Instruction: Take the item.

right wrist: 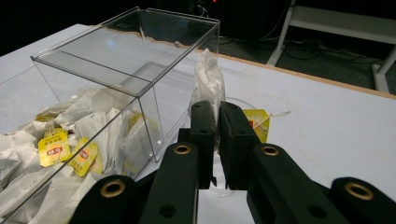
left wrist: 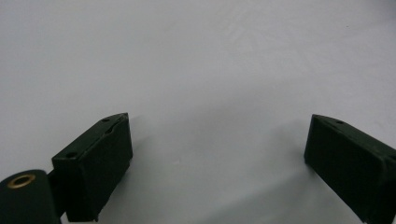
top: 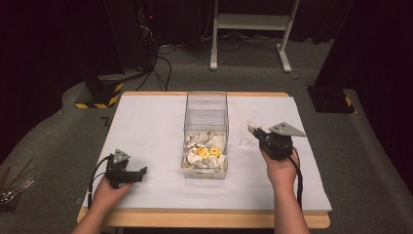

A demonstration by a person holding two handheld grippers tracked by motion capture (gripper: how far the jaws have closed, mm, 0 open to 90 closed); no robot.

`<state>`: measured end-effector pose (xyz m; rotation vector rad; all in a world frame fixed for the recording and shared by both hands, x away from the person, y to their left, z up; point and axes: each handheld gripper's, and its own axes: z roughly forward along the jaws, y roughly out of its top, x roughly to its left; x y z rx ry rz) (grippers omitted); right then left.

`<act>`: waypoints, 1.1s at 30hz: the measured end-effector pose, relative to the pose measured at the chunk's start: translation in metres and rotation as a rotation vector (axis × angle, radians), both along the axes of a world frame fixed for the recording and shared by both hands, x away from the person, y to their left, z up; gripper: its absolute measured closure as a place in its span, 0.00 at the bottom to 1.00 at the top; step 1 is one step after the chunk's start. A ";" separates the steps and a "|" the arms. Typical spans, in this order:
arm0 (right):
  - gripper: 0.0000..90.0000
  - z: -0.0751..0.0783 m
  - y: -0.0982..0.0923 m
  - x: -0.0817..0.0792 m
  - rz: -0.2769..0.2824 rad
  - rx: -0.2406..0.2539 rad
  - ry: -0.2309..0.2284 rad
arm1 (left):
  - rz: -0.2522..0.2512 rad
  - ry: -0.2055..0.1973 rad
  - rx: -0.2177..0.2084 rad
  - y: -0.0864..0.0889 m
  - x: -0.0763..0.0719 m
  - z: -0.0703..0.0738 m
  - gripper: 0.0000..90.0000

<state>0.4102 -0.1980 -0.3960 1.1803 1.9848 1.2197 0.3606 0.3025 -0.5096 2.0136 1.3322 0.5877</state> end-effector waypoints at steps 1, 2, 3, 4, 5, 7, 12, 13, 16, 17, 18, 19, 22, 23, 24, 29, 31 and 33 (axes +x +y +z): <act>0.94 0.001 0.001 0.001 0.001 -0.002 0.001 | 0.000 0.000 0.000 0.000 0.000 0.000 0.09; 0.94 0.002 0.002 0.002 0.002 -0.004 0.002 | 0.000 0.000 0.000 0.000 0.000 0.000 0.09; 0.94 0.003 0.003 0.003 0.004 -0.008 0.001 | 0.000 0.000 0.000 0.000 0.000 0.000 0.09; 0.94 0.004 0.004 0.004 0.004 -0.014 0.003 | 0.000 0.000 0.000 0.000 0.000 0.000 0.09; 0.94 0.005 0.004 0.005 0.002 -0.017 0.004 | 0.000 0.000 0.000 0.000 0.000 0.000 0.09; 0.94 0.006 0.005 0.009 0.001 -0.025 0.008 | 0.000 0.000 0.000 0.000 0.000 0.000 0.09; 0.94 0.004 0.006 0.021 -0.005 -0.053 0.048 | 0.000 0.000 0.000 0.000 0.000 0.000 0.09; 0.94 0.004 0.006 0.021 -0.005 -0.053 0.048 | 0.000 0.000 0.000 0.000 0.000 0.000 0.09; 0.94 0.001 0.009 0.029 -0.009 -0.075 0.072 | -0.001 -0.001 0.002 0.000 0.000 0.000 0.09; 0.94 0.001 0.009 0.029 -0.009 -0.075 0.072 | -0.001 -0.001 0.002 0.000 0.000 0.000 0.09; 0.94 -0.001 0.009 0.031 -0.008 -0.082 0.080 | -0.001 -0.001 0.002 0.000 0.000 0.000 0.09; 0.94 -0.004 0.010 0.034 -0.013 -0.089 0.095 | 0.000 0.000 0.000 0.000 0.000 0.000 0.09; 0.94 -0.007 0.011 0.037 -0.014 -0.095 0.107 | 0.000 0.000 0.000 0.000 0.000 0.000 0.09; 0.93 -0.009 0.011 0.038 -0.012 -0.099 0.112 | 0.000 0.000 0.000 0.000 0.000 0.000 0.09; 0.93 -0.011 0.011 0.040 -0.013 -0.104 0.117 | 0.000 0.000 0.000 0.000 0.000 0.000 0.09; 0.90 -0.013 0.013 0.042 -0.018 -0.101 0.122 | 0.000 0.000 0.000 0.000 0.000 0.000 0.09; 0.87 -0.013 0.014 0.043 -0.021 -0.098 0.129 | -0.001 -0.001 0.002 0.000 0.000 0.000 0.09; 0.86 -0.014 0.014 0.044 -0.022 -0.098 0.131 | 0.000 0.000 0.000 0.000 0.000 0.000 0.09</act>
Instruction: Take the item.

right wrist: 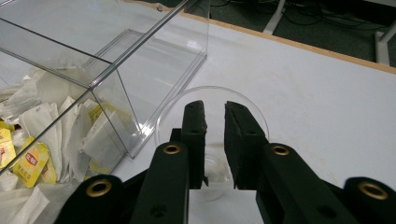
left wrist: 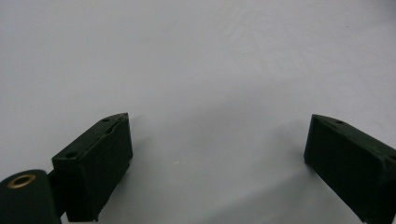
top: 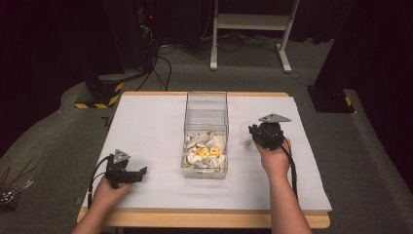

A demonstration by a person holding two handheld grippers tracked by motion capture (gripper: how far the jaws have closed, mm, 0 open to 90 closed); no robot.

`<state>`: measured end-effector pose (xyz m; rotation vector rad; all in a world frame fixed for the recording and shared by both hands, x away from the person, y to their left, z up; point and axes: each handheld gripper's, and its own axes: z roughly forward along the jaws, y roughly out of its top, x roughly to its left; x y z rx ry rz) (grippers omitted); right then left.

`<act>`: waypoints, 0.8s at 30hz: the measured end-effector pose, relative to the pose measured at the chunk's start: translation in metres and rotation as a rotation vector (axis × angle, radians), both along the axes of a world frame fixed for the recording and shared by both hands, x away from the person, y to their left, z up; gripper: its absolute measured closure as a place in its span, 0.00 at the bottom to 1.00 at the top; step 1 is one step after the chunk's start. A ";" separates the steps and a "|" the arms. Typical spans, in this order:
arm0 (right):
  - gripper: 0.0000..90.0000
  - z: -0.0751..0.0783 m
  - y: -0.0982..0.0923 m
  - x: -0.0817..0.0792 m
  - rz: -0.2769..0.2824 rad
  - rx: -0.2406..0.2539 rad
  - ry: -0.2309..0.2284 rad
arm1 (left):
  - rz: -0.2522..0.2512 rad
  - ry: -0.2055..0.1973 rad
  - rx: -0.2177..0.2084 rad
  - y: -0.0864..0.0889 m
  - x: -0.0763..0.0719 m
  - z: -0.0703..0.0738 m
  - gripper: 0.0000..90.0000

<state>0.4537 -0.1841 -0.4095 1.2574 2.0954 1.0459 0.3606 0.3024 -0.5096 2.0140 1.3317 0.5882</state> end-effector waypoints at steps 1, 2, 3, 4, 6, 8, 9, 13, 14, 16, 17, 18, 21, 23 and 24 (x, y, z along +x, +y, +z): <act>0.85 0.000 0.000 0.000 0.001 0.000 0.000 | 0.000 0.000 0.000 0.000 0.000 0.000 0.09; 0.84 0.000 0.000 0.001 0.001 0.002 0.001 | 0.000 0.000 0.000 0.000 0.000 0.000 0.09; 0.83 0.000 0.000 0.001 -0.001 0.007 0.003 | 0.000 0.000 0.000 0.000 0.000 0.000 0.09; 0.83 0.000 0.000 0.001 -0.001 0.007 0.003 | 0.000 0.000 0.000 0.000 0.000 0.000 0.09; 0.81 0.000 0.000 0.001 0.001 0.008 -0.002 | 0.000 0.000 0.000 0.000 0.000 0.000 0.09; 0.79 0.001 0.001 0.001 0.001 0.011 -0.004 | -0.001 -0.001 0.002 0.000 0.000 0.000 0.09; 0.78 0.001 0.001 0.001 0.001 0.013 -0.004 | 0.000 0.000 0.000 0.000 0.000 0.000 0.09; 0.74 0.003 0.003 0.000 0.003 0.015 -0.005 | 0.000 -0.002 0.000 0.000 0.000 0.000 0.09; 0.72 0.004 0.004 -0.001 0.004 0.022 -0.009 | 0.001 -0.001 -0.002 0.000 0.000 0.000 0.09; 0.69 0.005 0.004 -0.002 0.001 0.028 -0.012 | 0.001 -0.001 -0.002 0.000 0.000 0.000 0.09; 0.67 0.005 0.004 -0.002 0.002 0.028 -0.011 | 0.001 -0.001 -0.002 0.000 0.000 0.000 0.09; 0.65 0.005 0.004 -0.003 0.000 0.029 -0.010 | 0.001 -0.001 -0.002 0.000 0.000 0.000 0.09; 0.57 0.005 0.004 -0.004 -0.011 0.029 -0.006 | -0.001 -0.001 0.002 0.000 0.000 0.000 0.09; 0.51 0.005 0.004 -0.006 -0.019 0.039 -0.009 | 0.001 -0.001 -0.002 0.000 0.000 0.000 0.09; 0.44 0.004 0.005 -0.008 -0.026 0.046 -0.012 | 0.001 -0.001 -0.001 0.000 0.000 0.000 0.09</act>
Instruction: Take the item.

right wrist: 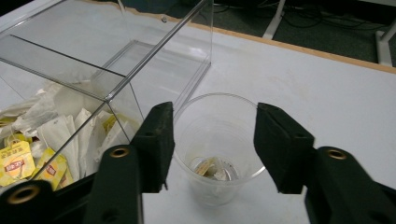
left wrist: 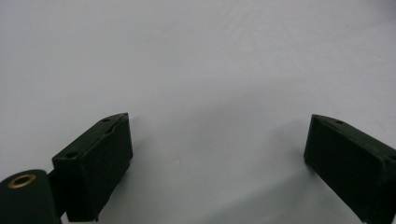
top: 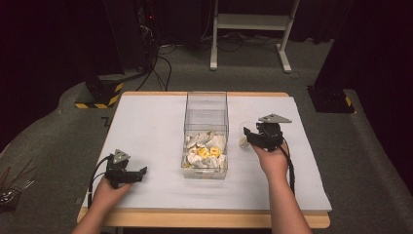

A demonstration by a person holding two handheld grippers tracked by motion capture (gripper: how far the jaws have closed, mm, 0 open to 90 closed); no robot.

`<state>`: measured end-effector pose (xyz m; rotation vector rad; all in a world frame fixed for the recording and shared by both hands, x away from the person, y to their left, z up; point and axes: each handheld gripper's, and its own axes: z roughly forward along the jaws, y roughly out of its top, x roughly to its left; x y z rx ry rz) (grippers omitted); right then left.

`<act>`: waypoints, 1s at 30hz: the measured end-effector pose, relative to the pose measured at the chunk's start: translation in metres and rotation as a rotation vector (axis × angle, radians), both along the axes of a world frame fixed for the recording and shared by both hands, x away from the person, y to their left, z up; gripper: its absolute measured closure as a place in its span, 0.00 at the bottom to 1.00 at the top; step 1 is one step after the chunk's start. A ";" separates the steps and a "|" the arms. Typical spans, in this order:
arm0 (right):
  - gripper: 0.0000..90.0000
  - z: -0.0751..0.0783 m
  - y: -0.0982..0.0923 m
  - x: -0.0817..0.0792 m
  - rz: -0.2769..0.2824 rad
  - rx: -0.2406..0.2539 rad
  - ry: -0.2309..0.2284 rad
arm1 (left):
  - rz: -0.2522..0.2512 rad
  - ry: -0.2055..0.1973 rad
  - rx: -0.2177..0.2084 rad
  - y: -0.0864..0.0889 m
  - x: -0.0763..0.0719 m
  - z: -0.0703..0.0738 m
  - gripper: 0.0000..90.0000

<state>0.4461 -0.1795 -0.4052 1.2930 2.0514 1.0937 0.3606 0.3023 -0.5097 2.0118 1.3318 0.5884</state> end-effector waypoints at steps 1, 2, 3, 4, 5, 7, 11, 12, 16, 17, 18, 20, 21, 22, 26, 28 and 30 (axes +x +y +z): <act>0.41 0.000 0.000 -0.001 -0.003 0.003 -0.001 | 0.000 0.000 0.000 0.000 0.000 0.000 0.09; 0.41 0.000 0.000 -0.001 -0.003 0.003 -0.001 | 0.000 0.000 0.000 0.000 0.000 0.000 0.09; 0.39 -0.001 0.000 -0.002 -0.009 0.012 -0.001 | 0.000 0.000 0.000 0.000 0.000 0.000 0.09; 0.37 -0.002 -0.001 -0.003 -0.015 0.020 -0.003 | 0.000 0.000 0.000 0.000 0.000 0.000 0.09; 0.34 -0.002 -0.002 -0.005 -0.017 0.021 -0.006 | 0.000 -0.001 0.001 0.000 0.000 0.000 0.09; 0.31 -0.004 -0.003 -0.008 -0.019 0.036 -0.003 | 0.000 0.000 0.000 0.000 0.000 0.000 0.09; 0.23 -0.006 -0.003 -0.016 -0.034 0.027 -0.009 | 0.000 0.000 0.000 0.000 0.000 0.000 0.09; 0.22 -0.006 -0.003 -0.018 -0.037 0.025 -0.013 | 0.000 0.000 0.000 0.000 0.000 0.000 0.09; 0.20 -0.009 -0.003 -0.027 -0.031 0.024 -0.020 | 0.000 -0.001 0.001 0.000 0.000 0.000 0.09; 0.20 -0.010 -0.003 -0.030 -0.029 0.024 -0.021 | 0.000 0.000 0.000 0.000 0.000 0.000 0.09; 0.20 -0.010 -0.003 -0.030 -0.029 0.024 -0.021 | 0.000 -0.001 0.000 0.000 0.000 0.000 0.09; 0.19 -0.013 -0.002 -0.035 -0.027 0.027 -0.019 | 0.000 0.000 0.001 0.000 0.000 0.000 0.09; 0.19 -0.014 -0.001 -0.037 -0.025 0.027 -0.021 | 0.000 -0.001 0.001 0.000 0.000 0.000 0.09; 0.19 -0.017 0.000 -0.041 -0.022 0.029 -0.018 | 0.000 -0.001 0.001 0.000 0.000 0.000 0.09; 0.18 -0.029 0.003 -0.050 -0.012 0.014 -0.012 | 0.000 -0.001 0.001 0.000 0.000 0.000 0.09; 0.18 -0.032 0.004 -0.052 -0.013 0.016 -0.007 | 0.000 -0.001 0.001 0.000 0.000 0.000 0.09; 0.18 -0.041 0.005 -0.057 -0.006 0.005 0.000 | 0.000 -0.001 0.001 0.000 0.000 0.000 0.09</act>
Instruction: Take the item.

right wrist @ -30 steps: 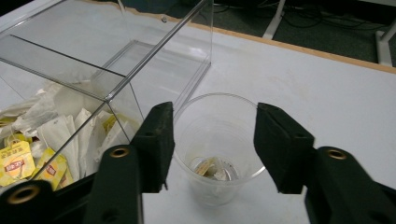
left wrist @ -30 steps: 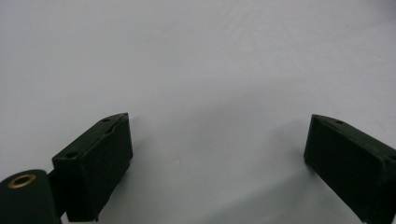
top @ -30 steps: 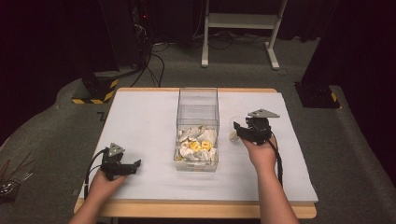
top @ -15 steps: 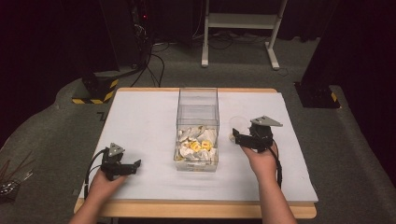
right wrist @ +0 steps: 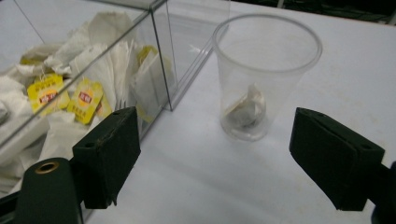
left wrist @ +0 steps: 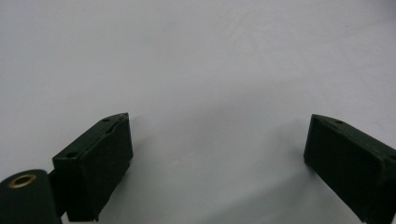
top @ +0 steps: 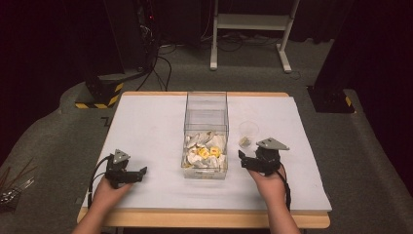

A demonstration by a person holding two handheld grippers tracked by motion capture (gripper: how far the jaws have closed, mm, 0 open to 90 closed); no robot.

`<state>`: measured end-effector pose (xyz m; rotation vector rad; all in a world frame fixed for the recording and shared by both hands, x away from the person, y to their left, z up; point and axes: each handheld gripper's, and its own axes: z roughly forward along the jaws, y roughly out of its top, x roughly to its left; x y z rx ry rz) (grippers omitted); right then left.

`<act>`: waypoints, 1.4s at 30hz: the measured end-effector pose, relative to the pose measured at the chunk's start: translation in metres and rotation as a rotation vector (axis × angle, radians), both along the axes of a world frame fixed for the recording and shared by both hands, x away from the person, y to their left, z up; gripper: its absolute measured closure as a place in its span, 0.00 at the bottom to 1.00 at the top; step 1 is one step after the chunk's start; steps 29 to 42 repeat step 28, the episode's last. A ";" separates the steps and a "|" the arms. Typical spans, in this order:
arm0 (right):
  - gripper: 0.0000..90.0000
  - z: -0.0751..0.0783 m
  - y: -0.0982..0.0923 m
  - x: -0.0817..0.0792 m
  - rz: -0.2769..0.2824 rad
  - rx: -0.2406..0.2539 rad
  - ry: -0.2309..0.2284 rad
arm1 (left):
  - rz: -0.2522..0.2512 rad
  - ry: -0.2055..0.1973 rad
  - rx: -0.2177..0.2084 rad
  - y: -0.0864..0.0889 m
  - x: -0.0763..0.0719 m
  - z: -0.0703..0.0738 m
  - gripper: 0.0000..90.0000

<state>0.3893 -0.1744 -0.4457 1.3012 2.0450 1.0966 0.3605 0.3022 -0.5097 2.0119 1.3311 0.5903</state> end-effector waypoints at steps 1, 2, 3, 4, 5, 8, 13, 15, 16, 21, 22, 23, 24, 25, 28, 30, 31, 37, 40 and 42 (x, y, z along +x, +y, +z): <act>0.18 0.000 0.000 0.000 0.000 0.000 0.000 | 0.000 0.000 0.000 0.000 0.000 0.000 0.09; 0.18 -0.003 0.000 -0.001 0.001 -0.004 0.004 | 0.000 0.000 0.000 0.000 0.000 0.000 0.09; 0.18 -0.006 0.001 -0.003 -0.002 -0.010 0.009 | 0.000 0.000 0.000 0.000 0.000 0.000 0.09; 0.18 -0.009 0.000 -0.005 -0.002 -0.013 0.013 | 0.000 0.000 0.000 0.000 0.000 0.000 0.09; 0.18 -0.012 0.000 -0.006 -0.004 -0.013 0.019 | 0.000 0.000 0.000 0.000 0.000 0.000 0.09; 0.18 -0.022 -0.001 -0.011 -0.008 -0.018 0.035 | 0.000 0.000 0.000 0.000 0.000 0.000 0.09; 0.18 -0.041 -0.004 -0.018 -0.013 -0.033 0.082 | 0.000 0.000 0.000 0.000 0.000 0.000 0.09; 0.18 -0.047 -0.005 -0.021 -0.018 -0.037 0.101 | -0.001 0.001 0.000 0.000 0.000 0.000 0.09; 0.18 -0.050 -0.006 -0.022 -0.021 -0.042 0.109 | 0.000 0.000 0.000 0.000 0.000 0.000 0.09; 0.18 -0.056 -0.007 -0.024 -0.025 -0.056 0.124 | -0.001 -0.001 0.003 0.000 0.000 0.000 0.09; 0.18 -0.057 -0.006 -0.024 -0.029 -0.055 0.131 | 0.000 0.000 0.001 0.000 0.000 0.000 0.09; 0.18 -0.057 -0.006 -0.024 -0.027 -0.059 0.134 | 0.000 0.000 0.000 0.000 0.000 0.000 0.09; 0.18 -0.058 -0.006 -0.024 -0.025 -0.064 0.128 | 0.000 -0.001 0.000 0.000 0.000 0.000 0.09; 0.18 -0.058 -0.005 -0.024 -0.028 -0.064 0.127 | 0.000 0.000 0.000 0.000 0.000 0.000 0.09; 0.17 -0.058 -0.005 -0.025 -0.026 -0.064 0.127 | -0.001 0.001 0.000 0.000 0.000 0.000 0.09; 0.17 -0.058 -0.005 -0.025 -0.026 -0.064 0.127 | -0.001 0.001 0.000 0.000 0.000 0.000 0.09; 0.17 -0.058 -0.005 -0.025 -0.026 -0.064 0.127 | -0.001 0.001 0.000 0.000 0.000 0.000 0.09; 0.17 -0.058 -0.005 -0.025 -0.026 -0.064 0.127 | -0.001 0.001 0.000 0.000 0.000 0.000 0.09; 0.17 -0.058 -0.005 -0.025 -0.026 -0.064 0.127 | -0.001 0.001 0.000 0.000 0.000 0.000 0.09; 0.17 -0.058 -0.005 -0.025 -0.026 -0.064 0.127 | -0.001 0.001 0.000 0.000 0.000 0.000 0.09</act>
